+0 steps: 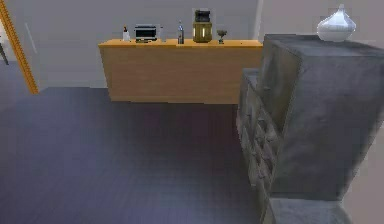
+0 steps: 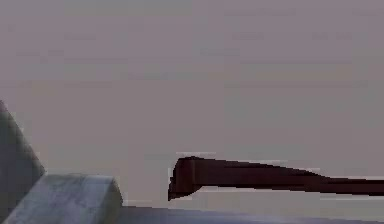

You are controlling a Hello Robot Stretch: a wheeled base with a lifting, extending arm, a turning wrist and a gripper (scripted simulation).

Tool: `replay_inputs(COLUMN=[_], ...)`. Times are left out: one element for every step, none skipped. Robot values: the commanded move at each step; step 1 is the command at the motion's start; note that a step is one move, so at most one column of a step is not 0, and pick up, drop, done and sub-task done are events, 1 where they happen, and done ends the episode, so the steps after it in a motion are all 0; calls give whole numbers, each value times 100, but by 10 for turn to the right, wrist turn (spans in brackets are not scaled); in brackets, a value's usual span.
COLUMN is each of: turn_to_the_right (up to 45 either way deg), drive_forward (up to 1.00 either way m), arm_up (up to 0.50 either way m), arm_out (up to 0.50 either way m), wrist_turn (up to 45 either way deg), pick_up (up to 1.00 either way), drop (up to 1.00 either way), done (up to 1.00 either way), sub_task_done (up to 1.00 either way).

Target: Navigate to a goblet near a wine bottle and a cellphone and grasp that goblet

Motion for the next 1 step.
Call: replay_inputs(turn_to_the_right=[-60], drive_forward=[0], arm_up=[0], arm_out=[0], wrist_turn=[0], pick_up=[0], drop=[0], done=[0], sub_task_done=[0])
